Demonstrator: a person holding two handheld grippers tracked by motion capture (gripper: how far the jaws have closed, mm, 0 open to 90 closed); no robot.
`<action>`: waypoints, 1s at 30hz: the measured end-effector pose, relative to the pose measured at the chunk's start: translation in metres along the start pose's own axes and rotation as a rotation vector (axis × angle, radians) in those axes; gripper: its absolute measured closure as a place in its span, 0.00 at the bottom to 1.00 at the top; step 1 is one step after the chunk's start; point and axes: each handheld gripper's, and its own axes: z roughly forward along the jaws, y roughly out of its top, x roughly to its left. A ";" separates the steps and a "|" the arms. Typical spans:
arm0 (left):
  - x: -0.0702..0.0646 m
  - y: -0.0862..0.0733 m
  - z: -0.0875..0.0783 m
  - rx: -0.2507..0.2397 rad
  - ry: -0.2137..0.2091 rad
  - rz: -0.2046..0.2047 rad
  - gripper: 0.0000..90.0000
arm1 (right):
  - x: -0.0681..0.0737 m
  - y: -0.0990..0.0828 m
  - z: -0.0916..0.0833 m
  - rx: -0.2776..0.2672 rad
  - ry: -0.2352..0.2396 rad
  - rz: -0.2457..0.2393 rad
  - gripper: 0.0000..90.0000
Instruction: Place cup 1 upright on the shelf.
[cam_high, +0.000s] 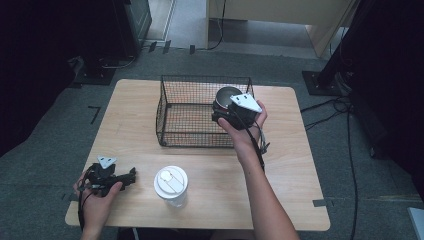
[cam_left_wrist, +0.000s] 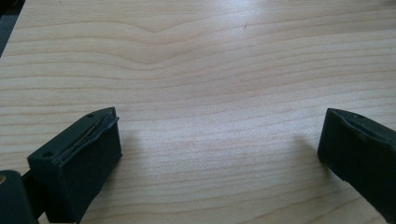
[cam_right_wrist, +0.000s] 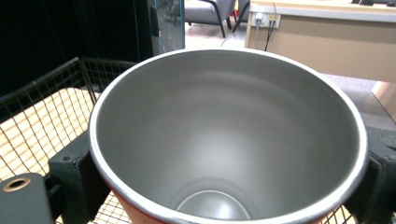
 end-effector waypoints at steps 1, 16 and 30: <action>0.000 0.000 0.000 0.000 0.000 0.000 0.00 | -0.001 -0.003 0.004 0.012 -0.004 0.002 0.08; 0.000 0.000 0.000 0.001 0.000 0.000 0.00 | -0.003 -0.021 0.027 0.097 -0.021 -0.005 0.08; 0.000 0.000 0.000 0.001 -0.001 0.000 0.00 | -0.004 -0.032 0.037 0.142 -0.041 -0.015 0.08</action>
